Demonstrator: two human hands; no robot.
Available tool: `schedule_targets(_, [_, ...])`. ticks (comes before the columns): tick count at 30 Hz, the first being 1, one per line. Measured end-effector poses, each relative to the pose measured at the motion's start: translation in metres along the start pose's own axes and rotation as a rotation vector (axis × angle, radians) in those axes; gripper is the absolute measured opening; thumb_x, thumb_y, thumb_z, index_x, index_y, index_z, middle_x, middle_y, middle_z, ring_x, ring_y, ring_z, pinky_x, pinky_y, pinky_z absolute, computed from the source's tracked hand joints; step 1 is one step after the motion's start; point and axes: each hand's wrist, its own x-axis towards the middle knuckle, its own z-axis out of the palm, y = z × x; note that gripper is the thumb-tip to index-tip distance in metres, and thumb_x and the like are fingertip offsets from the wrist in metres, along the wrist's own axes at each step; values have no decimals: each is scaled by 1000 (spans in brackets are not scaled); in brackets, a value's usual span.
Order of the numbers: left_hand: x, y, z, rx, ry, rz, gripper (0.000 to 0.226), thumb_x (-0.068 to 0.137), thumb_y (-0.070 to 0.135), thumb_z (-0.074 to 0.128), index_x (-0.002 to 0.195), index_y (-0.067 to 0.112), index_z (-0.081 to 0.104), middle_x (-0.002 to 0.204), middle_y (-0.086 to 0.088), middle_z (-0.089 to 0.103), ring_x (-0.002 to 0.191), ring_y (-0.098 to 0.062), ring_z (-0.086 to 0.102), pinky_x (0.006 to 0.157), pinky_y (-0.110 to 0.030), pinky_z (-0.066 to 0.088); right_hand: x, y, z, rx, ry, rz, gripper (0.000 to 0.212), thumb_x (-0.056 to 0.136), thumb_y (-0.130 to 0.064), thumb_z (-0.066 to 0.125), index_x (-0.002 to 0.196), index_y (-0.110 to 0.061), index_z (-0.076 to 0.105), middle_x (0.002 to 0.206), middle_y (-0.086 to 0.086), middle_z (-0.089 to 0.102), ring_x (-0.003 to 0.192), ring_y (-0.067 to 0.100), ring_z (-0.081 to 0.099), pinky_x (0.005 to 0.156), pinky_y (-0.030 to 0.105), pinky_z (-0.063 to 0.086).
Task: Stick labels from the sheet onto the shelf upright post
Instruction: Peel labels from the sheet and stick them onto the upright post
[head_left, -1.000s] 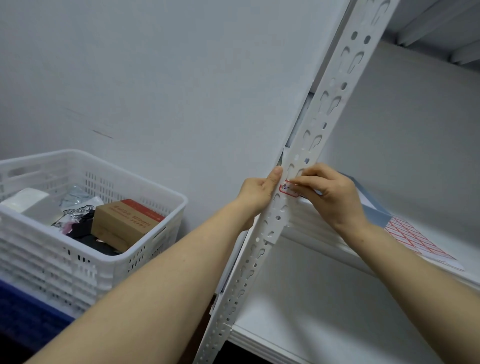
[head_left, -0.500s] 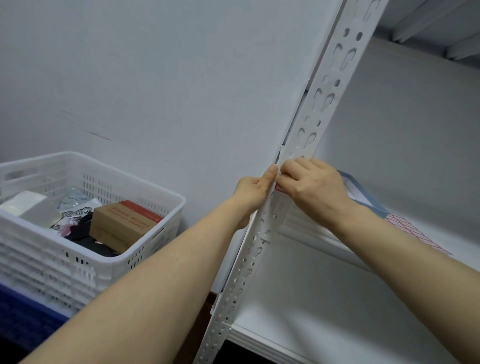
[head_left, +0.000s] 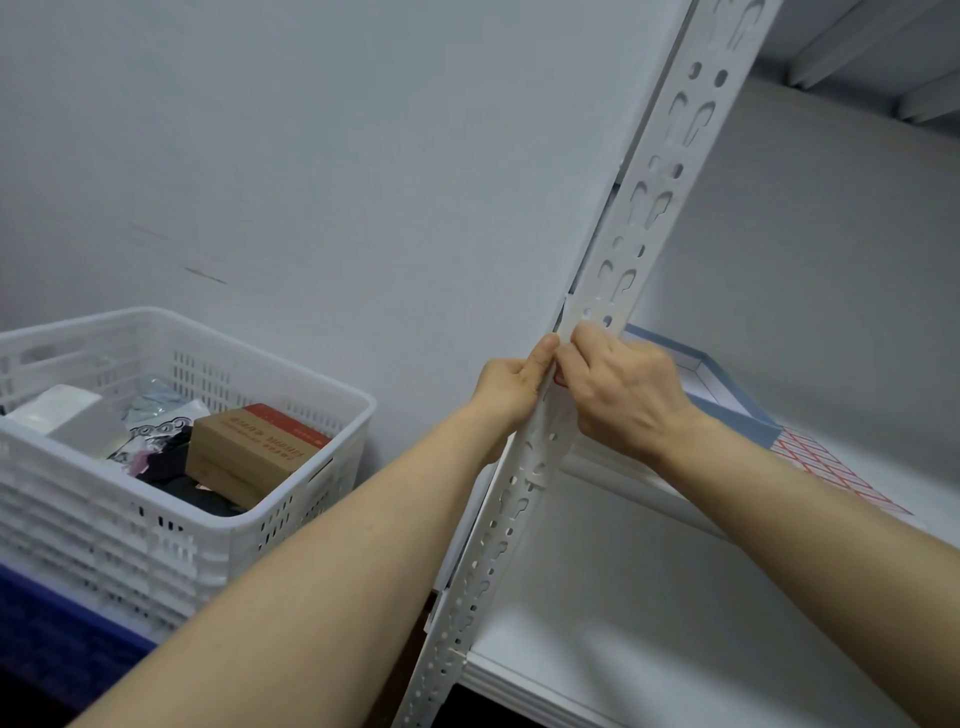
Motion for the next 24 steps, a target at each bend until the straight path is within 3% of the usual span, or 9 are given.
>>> schedule_targets(5, [2,-1,-1,-12,-16,-29,52,87,62,45,79,11,51,76,-8,46,68,-17,43,62,-26,37,-7,1,-8,62,-37,106,11,68,-6,65,64,-10,55,63,6,52,43,21,43,44,24,15])
schedule_targets(9, [4,-4,0,-13,-17,-33,54,85,66,45,85,13,56,80,-8,50,74,-18,46,71,-29,39,-17,5,-13,184,-43,241,5,75,-9,62,71,-8,59,70,8,56,40,25,44,38,20,18])
schedule_targets(11, [5,-4,0,-9,-16,-36,55,84,68,45,88,15,56,82,-8,51,76,-17,46,71,-29,39,-21,6,-19,280,-48,348,12,85,-17,54,77,-10,60,75,8,58,41,27,48,36,21,26])
schedule_targets(13, [4,-3,0,-11,-13,-32,54,87,64,44,88,12,57,81,-9,53,75,-17,48,67,-28,40,-22,7,-23,427,-109,502,19,91,-25,48,85,-11,60,84,6,58,57,28,56,42,29,39])
schedule_targets(15, [2,-2,0,-12,-8,-33,54,89,61,43,86,9,58,80,-10,53,73,-17,48,64,-26,40,-20,8,-25,629,-196,611,15,94,-23,51,92,-13,61,91,4,55,76,27,58,57,38,46])
schedule_targets(17, [1,-2,0,-14,-7,-38,55,89,62,43,85,9,58,79,-10,52,74,-18,47,65,-28,40,-17,7,-29,710,-199,604,14,94,-22,52,96,-14,63,95,3,54,85,26,58,64,40,45])
schedule_targets(20, [3,-4,-2,15,-13,-46,54,86,65,44,80,12,51,75,-8,39,69,-19,36,62,-29,30,-12,2,-27,620,-264,516,17,92,-29,56,99,-16,66,102,2,58,89,21,61,63,33,44])
schedule_targets(24, [5,-4,-5,-12,-55,-55,58,78,72,49,81,15,48,78,-5,38,72,-21,33,71,-32,27,-8,-3,-18,450,-135,333,13,73,-28,67,77,-16,70,78,2,63,53,23,62,38,27,42])
